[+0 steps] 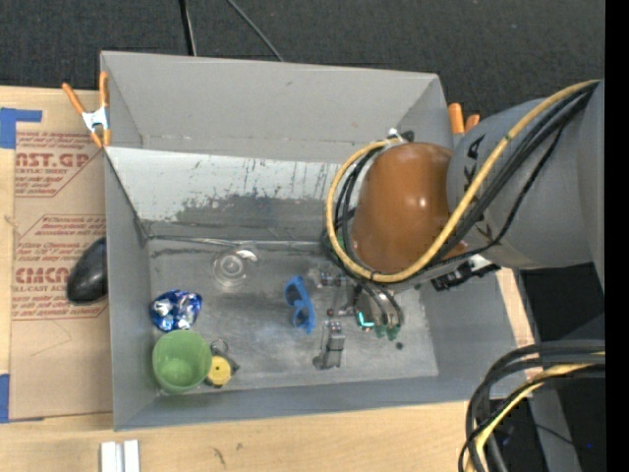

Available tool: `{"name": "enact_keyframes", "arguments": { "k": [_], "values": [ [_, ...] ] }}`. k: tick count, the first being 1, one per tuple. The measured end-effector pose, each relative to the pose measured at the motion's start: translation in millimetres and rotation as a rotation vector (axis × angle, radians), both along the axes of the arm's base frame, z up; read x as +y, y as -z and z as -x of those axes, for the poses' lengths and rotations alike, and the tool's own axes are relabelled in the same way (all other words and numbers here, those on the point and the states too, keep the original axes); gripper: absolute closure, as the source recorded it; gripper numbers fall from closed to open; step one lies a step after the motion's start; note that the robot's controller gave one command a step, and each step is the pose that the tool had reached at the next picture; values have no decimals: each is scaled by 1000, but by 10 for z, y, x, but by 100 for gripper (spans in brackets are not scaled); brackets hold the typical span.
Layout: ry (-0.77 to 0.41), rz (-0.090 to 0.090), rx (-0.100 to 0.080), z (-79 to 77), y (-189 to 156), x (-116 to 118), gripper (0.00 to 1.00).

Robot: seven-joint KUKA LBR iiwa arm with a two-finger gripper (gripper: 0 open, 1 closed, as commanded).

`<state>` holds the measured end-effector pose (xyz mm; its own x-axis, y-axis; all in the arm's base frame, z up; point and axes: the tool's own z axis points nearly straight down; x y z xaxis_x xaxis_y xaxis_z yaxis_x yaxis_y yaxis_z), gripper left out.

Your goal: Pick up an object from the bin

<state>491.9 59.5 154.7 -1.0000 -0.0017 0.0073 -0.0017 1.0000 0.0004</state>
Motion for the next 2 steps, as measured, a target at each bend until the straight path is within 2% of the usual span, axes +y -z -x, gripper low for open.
{"name": "enact_keyframes", "arguments": {
  "k": [1, 2],
  "values": [
    [4, -1, -7, -327, 877, 109, 0],
    [280, 1, -10, -534, 830, -113, 0]
  ]
}}
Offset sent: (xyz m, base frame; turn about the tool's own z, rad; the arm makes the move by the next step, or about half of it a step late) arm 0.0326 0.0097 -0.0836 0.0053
